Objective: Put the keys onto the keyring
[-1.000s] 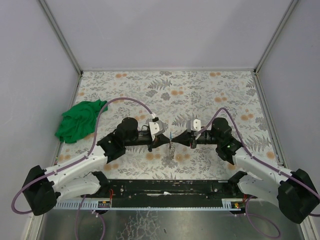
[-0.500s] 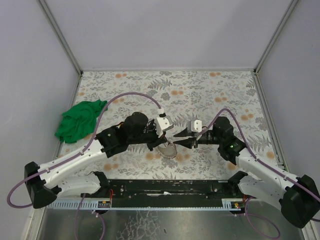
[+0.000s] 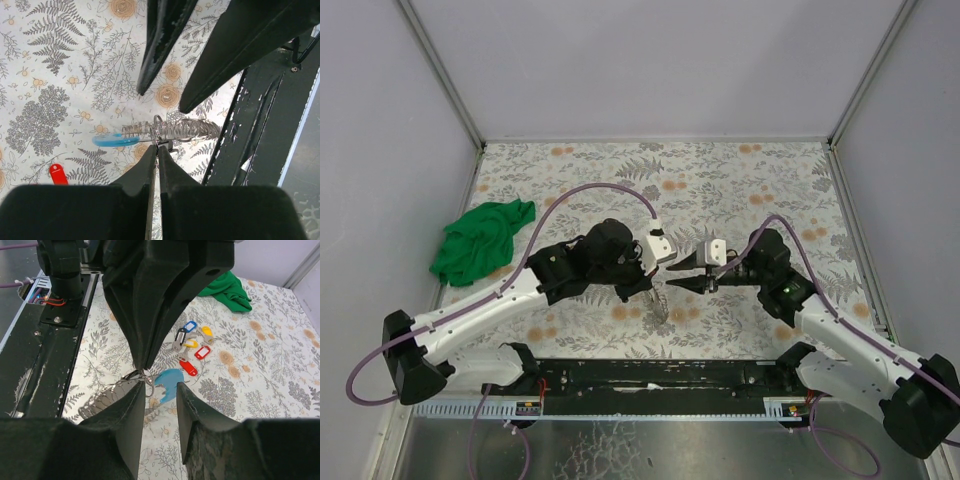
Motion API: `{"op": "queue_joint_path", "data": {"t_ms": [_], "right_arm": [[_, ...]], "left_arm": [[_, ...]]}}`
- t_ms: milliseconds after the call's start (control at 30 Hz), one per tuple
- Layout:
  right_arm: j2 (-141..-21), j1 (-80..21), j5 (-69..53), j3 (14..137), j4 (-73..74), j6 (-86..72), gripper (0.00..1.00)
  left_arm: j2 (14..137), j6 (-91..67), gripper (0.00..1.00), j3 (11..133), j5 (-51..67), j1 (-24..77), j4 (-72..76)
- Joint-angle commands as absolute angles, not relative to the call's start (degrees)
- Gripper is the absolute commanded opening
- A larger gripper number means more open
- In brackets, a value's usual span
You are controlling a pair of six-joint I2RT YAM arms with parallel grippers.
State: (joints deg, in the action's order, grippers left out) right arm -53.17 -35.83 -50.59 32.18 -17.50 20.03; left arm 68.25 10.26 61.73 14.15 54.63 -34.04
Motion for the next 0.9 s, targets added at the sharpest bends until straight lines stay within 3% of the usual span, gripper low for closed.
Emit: {"op": "queue_joint_path", "data": {"t_ms": [0, 700, 867], "right_arm": [[-55.44, -35.68, -51.22, 34.93, -21.17, 19.26, 0.37], [-62.61, -35.68, -59.66, 35.80, -19.48, 17.36, 0.38], [-60.96, -35.68, -62.81, 36.92, -13.83, 20.08, 0.25]], "left_arm": [[68.27, 11.85, 0.00, 63.76, 15.73, 54.94, -33.32], [66.78, 12.32, 0.00, 62.58, 15.96, 55.00, -30.32], [67.09, 11.51, 0.00, 62.39, 12.48, 54.89, -29.97]]}}
